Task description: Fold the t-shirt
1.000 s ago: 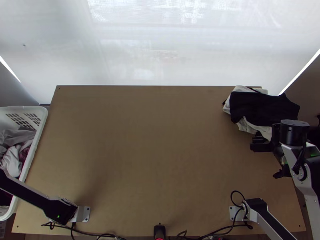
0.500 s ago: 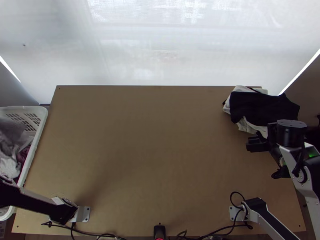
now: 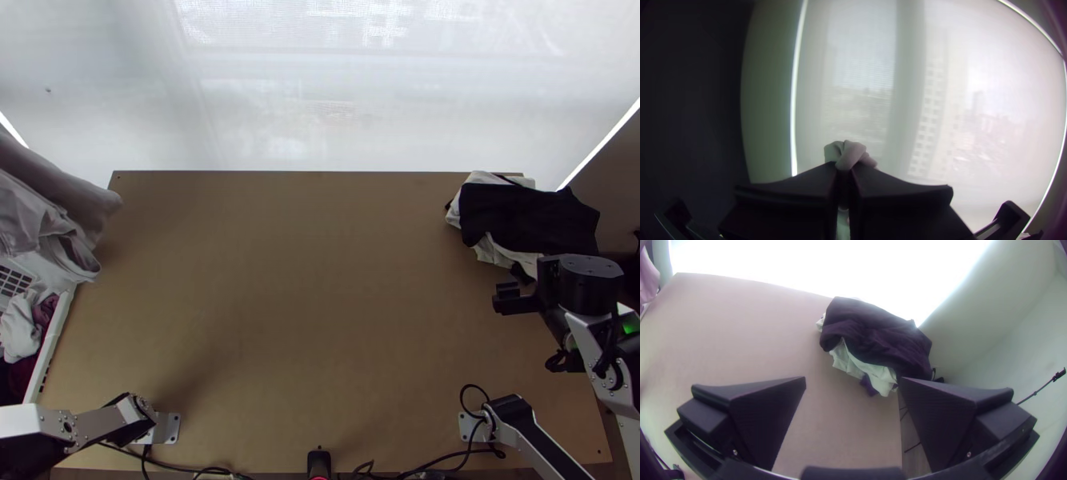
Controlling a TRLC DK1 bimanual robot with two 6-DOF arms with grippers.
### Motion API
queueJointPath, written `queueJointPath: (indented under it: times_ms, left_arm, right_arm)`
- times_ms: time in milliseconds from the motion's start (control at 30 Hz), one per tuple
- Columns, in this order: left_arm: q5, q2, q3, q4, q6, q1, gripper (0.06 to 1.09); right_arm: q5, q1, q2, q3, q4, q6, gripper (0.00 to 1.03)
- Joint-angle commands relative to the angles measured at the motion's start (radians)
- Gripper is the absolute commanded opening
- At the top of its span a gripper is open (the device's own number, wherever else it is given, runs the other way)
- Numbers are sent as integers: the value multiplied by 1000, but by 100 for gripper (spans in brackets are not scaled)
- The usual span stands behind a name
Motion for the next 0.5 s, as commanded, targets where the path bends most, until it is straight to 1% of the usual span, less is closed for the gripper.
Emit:
queueJointPath:
  times_ms: [0, 67, 133, 200, 333, 467]
  left_arm:
    - [6, -87, 2, -82, 20, -356, 10]
    - [5, -87, -4, -128, 11, -479, 10]
    - [-1, -84, -24, -143, -26, -587, 10]
    - [-15, -83, -63, -145, -54, -708, 9]
    - [-84, -67, -147, -145, -72, -955, 9]
    - [-92, -43, -259, -138, -100, -1145, 9]
  right_arm:
    - [1, -6, -27, -6, 9, 4, 98]
    - [1, -15, -27, -3, 11, 4, 98]
    - [1, -21, -27, -3, 11, 4, 98]
    - [0, -33, -27, -3, 11, 4, 98]
    - [0, -58, -27, -5, 11, 3, 98]
    - [1, -89, -27, -10, 11, 0, 98]
